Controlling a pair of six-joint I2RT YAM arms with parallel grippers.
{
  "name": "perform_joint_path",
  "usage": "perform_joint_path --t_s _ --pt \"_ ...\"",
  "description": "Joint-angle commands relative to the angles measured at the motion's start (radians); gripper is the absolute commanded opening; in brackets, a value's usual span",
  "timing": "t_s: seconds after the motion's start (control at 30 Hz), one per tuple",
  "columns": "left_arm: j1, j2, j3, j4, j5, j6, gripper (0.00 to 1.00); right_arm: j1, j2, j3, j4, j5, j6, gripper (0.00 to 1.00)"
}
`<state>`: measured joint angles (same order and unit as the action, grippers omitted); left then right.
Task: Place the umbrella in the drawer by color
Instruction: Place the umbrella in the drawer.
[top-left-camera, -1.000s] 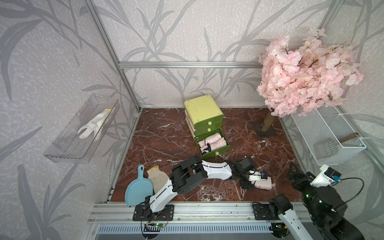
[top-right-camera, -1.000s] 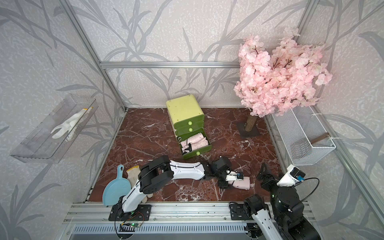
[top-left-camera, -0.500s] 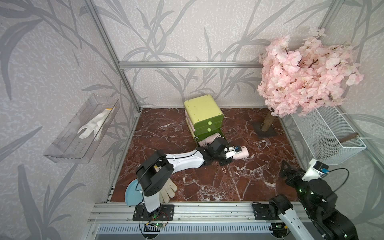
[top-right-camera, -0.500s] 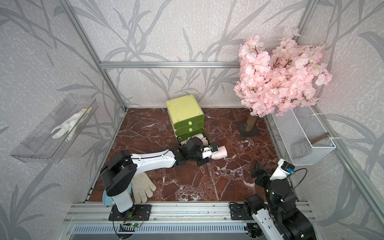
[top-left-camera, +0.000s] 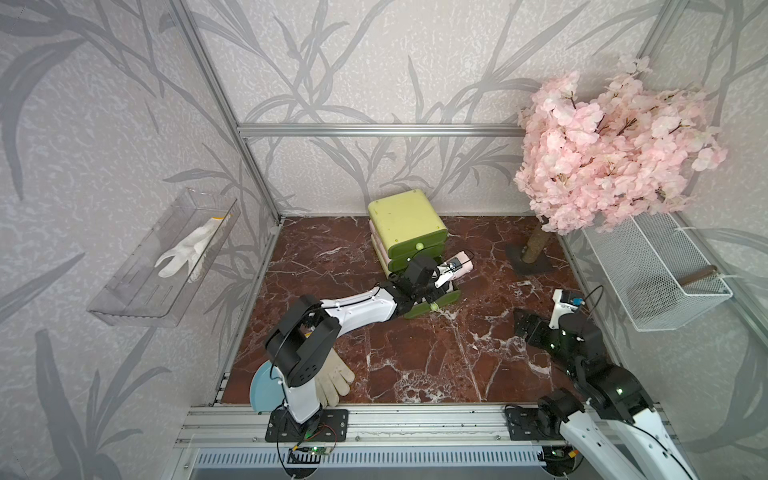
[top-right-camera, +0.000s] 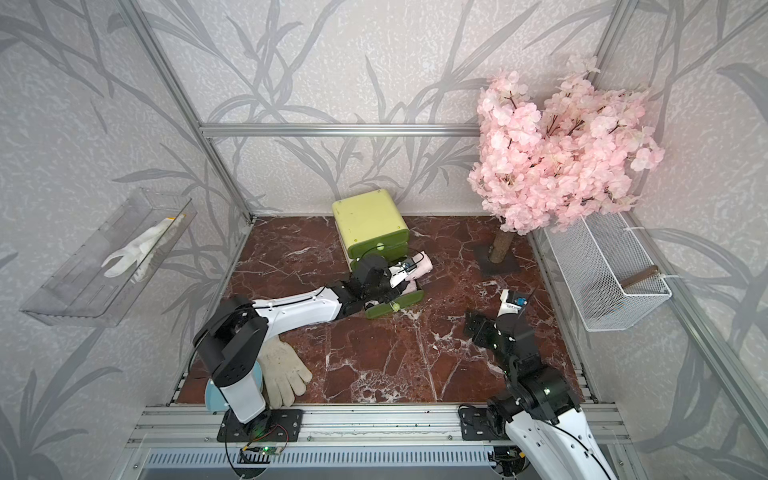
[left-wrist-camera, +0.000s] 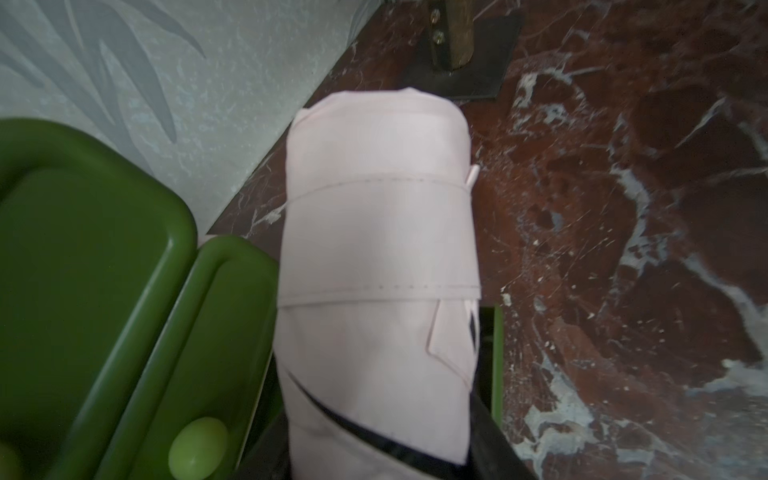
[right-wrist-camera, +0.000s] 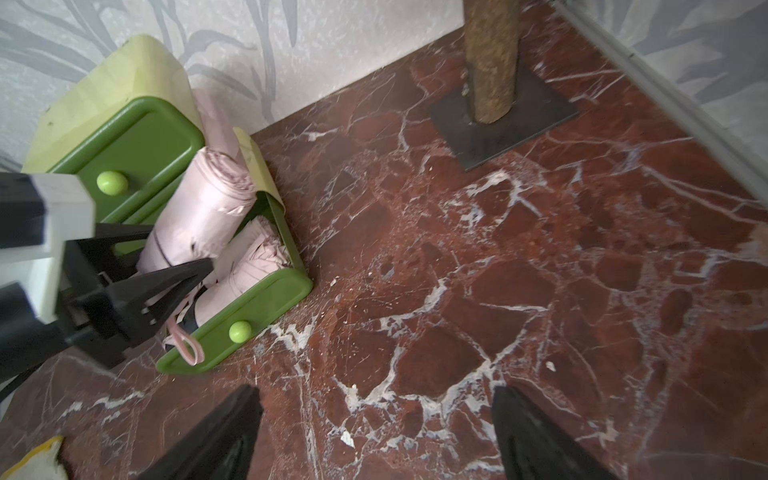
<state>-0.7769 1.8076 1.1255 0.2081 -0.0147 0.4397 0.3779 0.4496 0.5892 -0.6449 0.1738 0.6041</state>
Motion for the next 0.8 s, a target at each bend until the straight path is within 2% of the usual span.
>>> perform_joint_path --t_s 0.0,0.13,0.27,0.37,0.47,0.57,0.63,0.77 --pt "0.013 0.007 -0.016 0.126 -0.158 0.125 0.38 0.004 0.059 -0.025 0.111 -0.105 -0.016 0.91" --pt "0.033 -0.001 -0.041 0.106 -0.201 0.167 0.40 0.004 0.107 -0.056 0.165 -0.154 -0.012 0.91" --pt "0.069 -0.021 -0.017 -0.042 -0.147 0.135 0.46 0.004 0.139 -0.071 0.204 -0.180 -0.010 0.91" --pt "0.104 -0.018 0.019 -0.156 -0.088 0.103 0.54 0.004 0.169 -0.069 0.226 -0.202 -0.011 0.90" --pt "0.118 -0.005 0.022 -0.168 -0.119 0.105 0.70 0.009 0.198 -0.063 0.241 -0.221 -0.015 0.90" --pt "0.126 -0.003 0.043 -0.188 -0.155 0.093 0.81 0.026 0.223 -0.057 0.258 -0.224 -0.036 0.90" --pt "0.126 -0.011 0.065 -0.205 -0.172 0.066 0.86 0.045 0.252 -0.046 0.271 -0.216 -0.061 0.89" --pt "0.124 -0.077 0.101 -0.223 -0.122 -0.041 0.90 0.089 0.366 -0.009 0.340 -0.205 -0.129 0.78"
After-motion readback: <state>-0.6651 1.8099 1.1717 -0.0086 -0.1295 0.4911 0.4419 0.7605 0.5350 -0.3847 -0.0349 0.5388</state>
